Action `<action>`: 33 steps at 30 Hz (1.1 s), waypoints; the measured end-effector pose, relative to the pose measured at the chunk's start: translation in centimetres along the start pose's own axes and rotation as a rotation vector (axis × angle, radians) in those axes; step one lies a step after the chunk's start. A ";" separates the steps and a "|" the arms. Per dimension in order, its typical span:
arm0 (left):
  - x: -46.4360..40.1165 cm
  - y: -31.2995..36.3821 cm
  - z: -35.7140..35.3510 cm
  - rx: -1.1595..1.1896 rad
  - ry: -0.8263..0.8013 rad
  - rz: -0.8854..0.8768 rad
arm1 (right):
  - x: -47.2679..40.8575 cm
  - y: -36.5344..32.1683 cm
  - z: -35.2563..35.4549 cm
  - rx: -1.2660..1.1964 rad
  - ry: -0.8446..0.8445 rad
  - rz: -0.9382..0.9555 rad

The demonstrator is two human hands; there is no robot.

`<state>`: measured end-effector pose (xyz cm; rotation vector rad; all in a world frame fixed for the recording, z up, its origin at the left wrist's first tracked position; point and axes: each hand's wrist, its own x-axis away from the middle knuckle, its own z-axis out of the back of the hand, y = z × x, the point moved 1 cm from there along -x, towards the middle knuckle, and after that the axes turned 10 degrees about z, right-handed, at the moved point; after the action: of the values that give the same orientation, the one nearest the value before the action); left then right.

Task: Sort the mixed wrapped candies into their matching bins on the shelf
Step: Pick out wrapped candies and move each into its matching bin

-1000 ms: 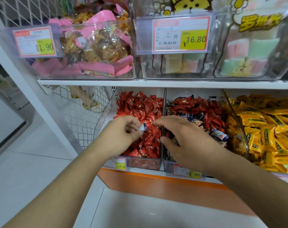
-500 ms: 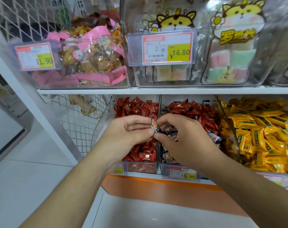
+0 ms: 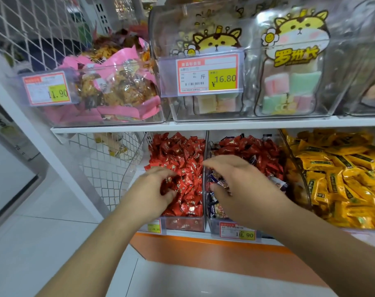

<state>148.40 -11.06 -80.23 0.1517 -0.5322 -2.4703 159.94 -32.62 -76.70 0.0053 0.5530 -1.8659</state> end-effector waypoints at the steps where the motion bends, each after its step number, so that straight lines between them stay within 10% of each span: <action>1: -0.4 0.0 -0.5 -0.020 -0.048 -0.014 | -0.1 -0.2 -0.4 -0.001 -0.012 0.041; 12: -2.2 -0.5 -1.6 -0.225 -0.231 0.086 | -0.9 0.2 -2.3 0.059 -0.206 0.187; 26: -0.8 -2.4 0.9 0.090 0.070 0.168 | -0.8 0.2 -2.4 -0.006 -0.193 0.148; 33: -0.9 -1.2 -0.5 0.219 -0.172 0.075 | -0.9 0.1 -2.4 0.007 -0.197 0.148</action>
<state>148.57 -9.83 -81.21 0.0049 -0.8665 -2.3597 159.75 -30.97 -78.65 -0.1283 0.3989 -1.7021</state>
